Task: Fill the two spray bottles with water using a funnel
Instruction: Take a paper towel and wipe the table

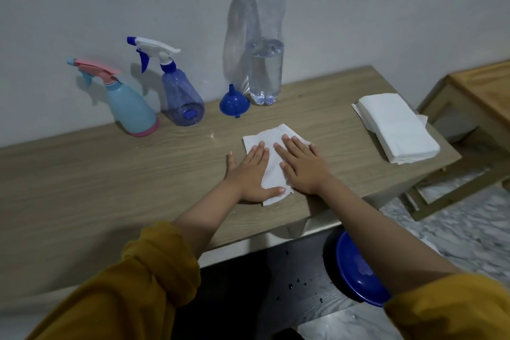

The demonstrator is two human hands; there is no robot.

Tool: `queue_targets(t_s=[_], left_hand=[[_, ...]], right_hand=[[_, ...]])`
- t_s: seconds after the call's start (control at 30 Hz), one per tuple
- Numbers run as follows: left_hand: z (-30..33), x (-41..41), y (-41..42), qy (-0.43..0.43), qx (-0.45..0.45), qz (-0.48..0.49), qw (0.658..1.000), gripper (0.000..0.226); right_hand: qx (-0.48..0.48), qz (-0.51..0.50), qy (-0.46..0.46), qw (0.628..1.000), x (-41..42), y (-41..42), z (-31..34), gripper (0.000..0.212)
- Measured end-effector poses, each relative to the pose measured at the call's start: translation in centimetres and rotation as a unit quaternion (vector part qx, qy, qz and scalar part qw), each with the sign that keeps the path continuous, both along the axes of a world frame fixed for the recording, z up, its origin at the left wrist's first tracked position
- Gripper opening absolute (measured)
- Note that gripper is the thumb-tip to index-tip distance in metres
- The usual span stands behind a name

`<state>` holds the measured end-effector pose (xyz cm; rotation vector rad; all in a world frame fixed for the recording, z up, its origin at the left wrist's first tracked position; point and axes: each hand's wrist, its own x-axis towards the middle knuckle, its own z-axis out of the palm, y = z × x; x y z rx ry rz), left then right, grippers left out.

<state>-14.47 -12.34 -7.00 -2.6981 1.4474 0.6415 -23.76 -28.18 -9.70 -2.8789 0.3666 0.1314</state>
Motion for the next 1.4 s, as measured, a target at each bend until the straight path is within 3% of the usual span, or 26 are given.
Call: queue_targets(t_s=[0.3,0.63,0.83,1.4], left_hand=[[-0.8,-2.4,4.0,0.002,-0.038,0.013,0.999,0.089],[-1.3,-2.6,11.9,0.015,-0.088,0.010,0.996,0.082],[-1.8,-1.0,17.6,-0.019,-0.087,0.004,0.996,0.059],[-1.7,4.5,32.4,-0.039,-0.087,0.032,0.995,0.060]], right_hand=[[-0.022,-0.012,0.006,1.000,-2.1,2.8,-0.5,0.067],[-0.036,-0.036,-0.052,0.997,-3.2,10.8,-1.4,0.059],[-0.042,-0.047,-0.029,0.998,-2.2,16.7,-1.2,0.061],[-0.048,-0.049,-0.001,0.998,3.9,32.0,-1.1,0.060]])
